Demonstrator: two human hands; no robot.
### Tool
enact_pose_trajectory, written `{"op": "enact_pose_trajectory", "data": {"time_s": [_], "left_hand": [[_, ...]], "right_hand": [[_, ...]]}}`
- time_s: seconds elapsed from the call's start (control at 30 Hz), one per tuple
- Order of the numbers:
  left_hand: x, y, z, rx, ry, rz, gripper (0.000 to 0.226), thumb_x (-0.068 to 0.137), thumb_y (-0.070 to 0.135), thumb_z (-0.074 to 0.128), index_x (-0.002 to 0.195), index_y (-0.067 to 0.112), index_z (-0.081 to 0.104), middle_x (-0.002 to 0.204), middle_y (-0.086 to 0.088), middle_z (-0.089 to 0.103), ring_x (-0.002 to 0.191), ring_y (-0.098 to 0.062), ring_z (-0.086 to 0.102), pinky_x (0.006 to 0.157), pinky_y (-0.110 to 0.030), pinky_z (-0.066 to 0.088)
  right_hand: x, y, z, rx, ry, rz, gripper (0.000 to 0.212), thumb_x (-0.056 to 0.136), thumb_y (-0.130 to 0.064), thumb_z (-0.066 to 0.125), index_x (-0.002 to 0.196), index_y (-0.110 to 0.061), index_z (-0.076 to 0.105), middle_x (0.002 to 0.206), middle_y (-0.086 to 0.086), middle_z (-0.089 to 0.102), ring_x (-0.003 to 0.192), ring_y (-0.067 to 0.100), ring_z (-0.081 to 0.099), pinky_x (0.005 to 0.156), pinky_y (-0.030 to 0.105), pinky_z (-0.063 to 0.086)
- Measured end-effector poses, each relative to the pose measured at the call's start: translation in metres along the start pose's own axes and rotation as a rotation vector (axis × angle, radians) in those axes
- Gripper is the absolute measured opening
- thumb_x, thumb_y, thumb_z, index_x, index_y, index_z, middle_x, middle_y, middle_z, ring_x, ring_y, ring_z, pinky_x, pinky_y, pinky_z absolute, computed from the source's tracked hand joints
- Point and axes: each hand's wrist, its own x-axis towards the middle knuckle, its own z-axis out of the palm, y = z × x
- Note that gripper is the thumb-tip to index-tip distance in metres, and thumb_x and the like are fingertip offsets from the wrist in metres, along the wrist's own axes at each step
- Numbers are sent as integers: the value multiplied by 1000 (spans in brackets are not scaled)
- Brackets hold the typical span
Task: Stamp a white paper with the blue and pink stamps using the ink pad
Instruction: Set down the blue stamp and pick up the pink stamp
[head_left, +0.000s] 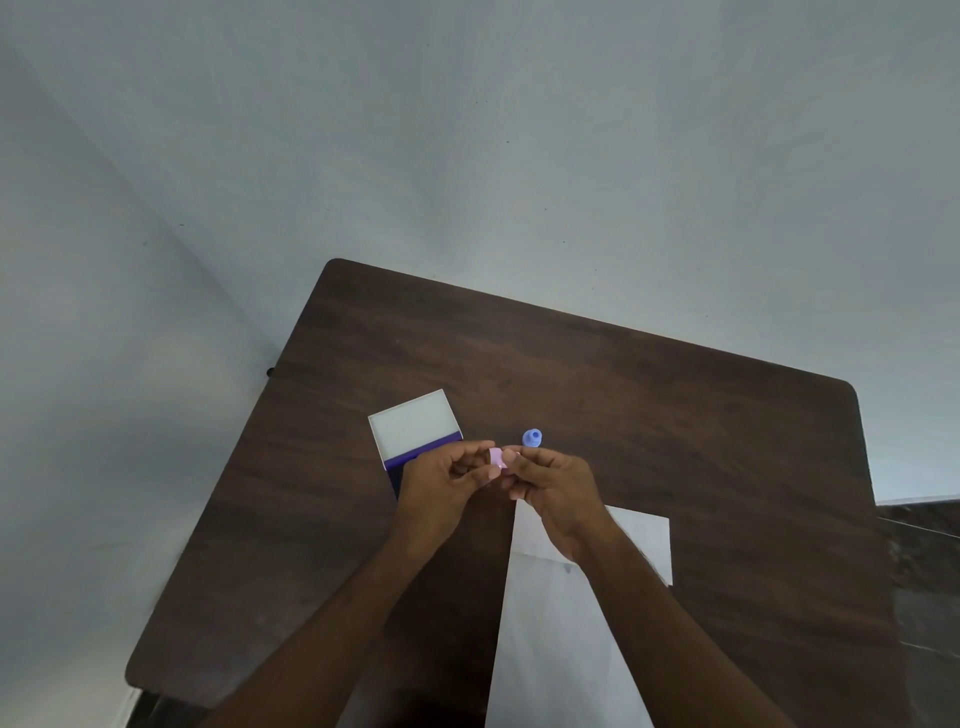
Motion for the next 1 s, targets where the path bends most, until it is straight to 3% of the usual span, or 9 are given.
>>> {"op": "enact_pose_trajectory", "data": {"time_s": [0.1, 0.27, 0.37, 0.47, 0.7, 0.8, 1.0], "left_hand": [[1, -3, -3, -36, -33, -1, 43, 79, 47, 69, 114, 22, 69, 104, 8, 70, 92, -12, 65, 87, -25, 54], [-4, -3, -15, -173, -53, 32, 31, 83, 27, 70, 112, 16, 70, 82, 6, 74, 72, -5, 69, 70, -13, 54], [-9, -8, -21, -287, -51, -2, 28, 82, 22, 72, 109, 16, 70, 89, 9, 73, 78, 0, 69, 69, -12, 53], [-13, -21, -30, -404, -34, -39, 33, 78, 13, 76, 110, 16, 67, 100, 4, 74, 91, -9, 70, 78, -24, 57], [-27, -54, -57, -489, 48, -89, 34, 79, 1, 72, 109, 14, 62, 100, -3, 74, 87, -21, 73, 78, -31, 58], [-33, -66, -66, -482, 93, -115, 33, 78, 1, 73, 107, 15, 63, 98, -4, 74, 85, -21, 73, 77, -35, 58], [-43, -95, -77, -222, 214, -119, 31, 72, 14, 81, 98, 28, 70, 93, 10, 72, 84, -4, 67, 74, -17, 53]], "right_hand": [[-1, 1, 2, -1, -5, 7, 19, 80, -21, 71, 94, -8, 73, 91, 13, 74, 86, 36, 69, 79, 34, 58], [-3, -1, 7, 22, -37, 25, 23, 81, -20, 70, 99, -5, 73, 90, 13, 74, 76, 25, 68, 67, 24, 57], [-4, -3, 10, 57, -51, 41, 21, 81, -18, 70, 97, -6, 73, 88, 12, 74, 74, 23, 68, 63, 23, 56], [-4, -3, 14, 64, -65, 58, 23, 83, -16, 68, 102, -3, 72, 88, 14, 73, 70, 22, 68, 62, 24, 56], [-10, 5, 29, 64, -150, 86, 18, 86, -13, 66, 101, -7, 73, 90, 15, 74, 72, 22, 67, 70, 30, 56], [-14, 8, 42, 52, -189, 104, 18, 87, -12, 64, 102, -5, 73, 93, 18, 73, 75, 23, 66, 71, 32, 55], [-23, 11, 72, 34, -235, 156, 20, 89, -13, 61, 104, -4, 71, 89, 16, 71, 74, 22, 64, 66, 30, 53]]}}
